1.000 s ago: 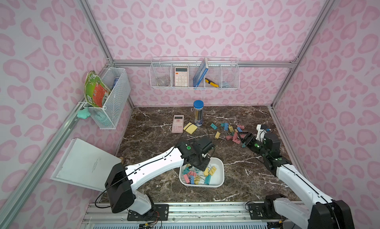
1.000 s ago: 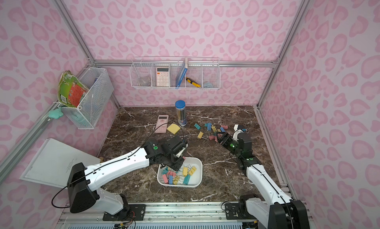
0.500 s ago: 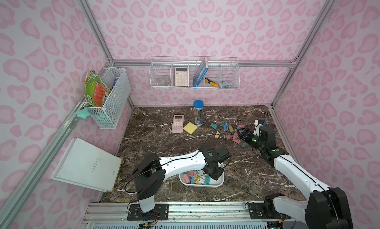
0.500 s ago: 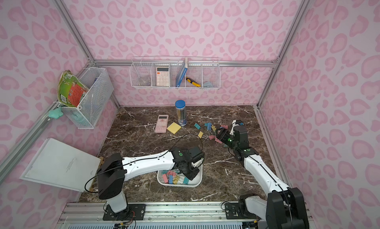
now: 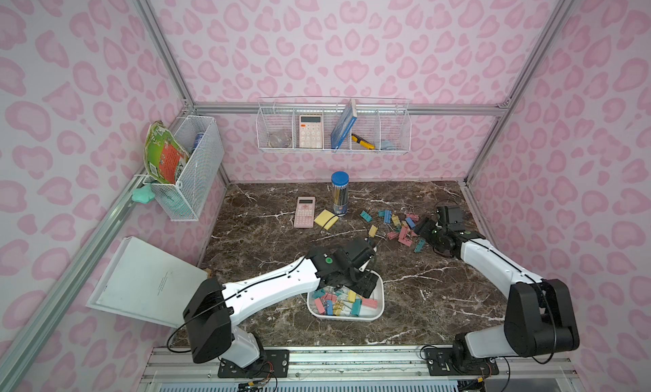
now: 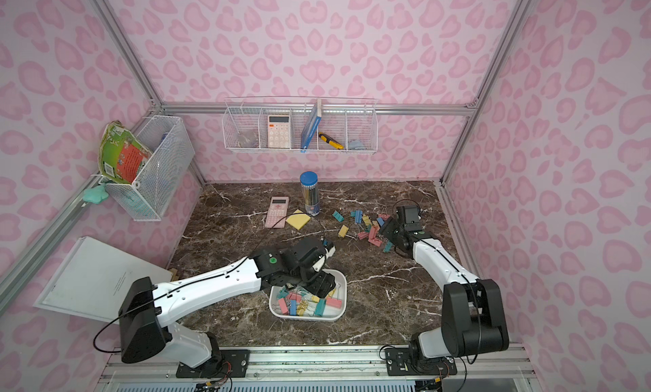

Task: Put the binder clips in the storage box
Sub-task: Place the binder clip in the storage box, then pick up the binder clip at the center of the board.

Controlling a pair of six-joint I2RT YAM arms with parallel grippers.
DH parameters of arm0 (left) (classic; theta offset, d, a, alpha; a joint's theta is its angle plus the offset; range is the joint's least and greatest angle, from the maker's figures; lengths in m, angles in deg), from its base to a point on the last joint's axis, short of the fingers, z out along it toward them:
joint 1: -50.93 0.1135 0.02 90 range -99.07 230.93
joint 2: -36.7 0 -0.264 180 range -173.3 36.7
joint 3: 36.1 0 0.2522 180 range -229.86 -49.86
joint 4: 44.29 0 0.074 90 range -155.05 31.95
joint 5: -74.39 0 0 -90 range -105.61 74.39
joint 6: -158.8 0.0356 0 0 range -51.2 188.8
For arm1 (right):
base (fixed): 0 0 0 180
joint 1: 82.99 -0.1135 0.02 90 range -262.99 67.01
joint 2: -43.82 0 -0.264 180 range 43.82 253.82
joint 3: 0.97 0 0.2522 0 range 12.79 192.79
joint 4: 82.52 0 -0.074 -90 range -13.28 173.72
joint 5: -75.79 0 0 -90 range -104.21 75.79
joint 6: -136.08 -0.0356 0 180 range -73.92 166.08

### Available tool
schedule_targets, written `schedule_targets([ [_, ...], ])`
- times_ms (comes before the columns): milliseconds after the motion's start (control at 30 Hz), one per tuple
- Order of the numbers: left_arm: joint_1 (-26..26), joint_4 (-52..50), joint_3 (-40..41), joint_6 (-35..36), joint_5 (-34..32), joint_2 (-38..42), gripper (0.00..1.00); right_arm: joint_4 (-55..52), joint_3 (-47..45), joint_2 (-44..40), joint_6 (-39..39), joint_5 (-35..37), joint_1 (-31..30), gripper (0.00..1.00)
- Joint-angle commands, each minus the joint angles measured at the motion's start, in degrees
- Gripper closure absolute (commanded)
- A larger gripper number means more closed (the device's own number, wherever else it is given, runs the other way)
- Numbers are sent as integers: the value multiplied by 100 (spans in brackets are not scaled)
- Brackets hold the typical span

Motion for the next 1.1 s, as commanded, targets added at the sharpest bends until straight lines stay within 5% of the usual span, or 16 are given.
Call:
schedule_targets([
  [0,388,234,216,-333,-66,324,10,-203,148,257,237,292,-84,28],
  [200,876,423,526,-511,140,763,9,-141,119,475,300,514,-166,42],
  [733,1035,455,727,-719,166,754,6,-10,-204,616,389,593,-203,82],
  [1067,1163,517,814,-921,77,1041,6,-379,-95,-211,383,546,-257,100],
])
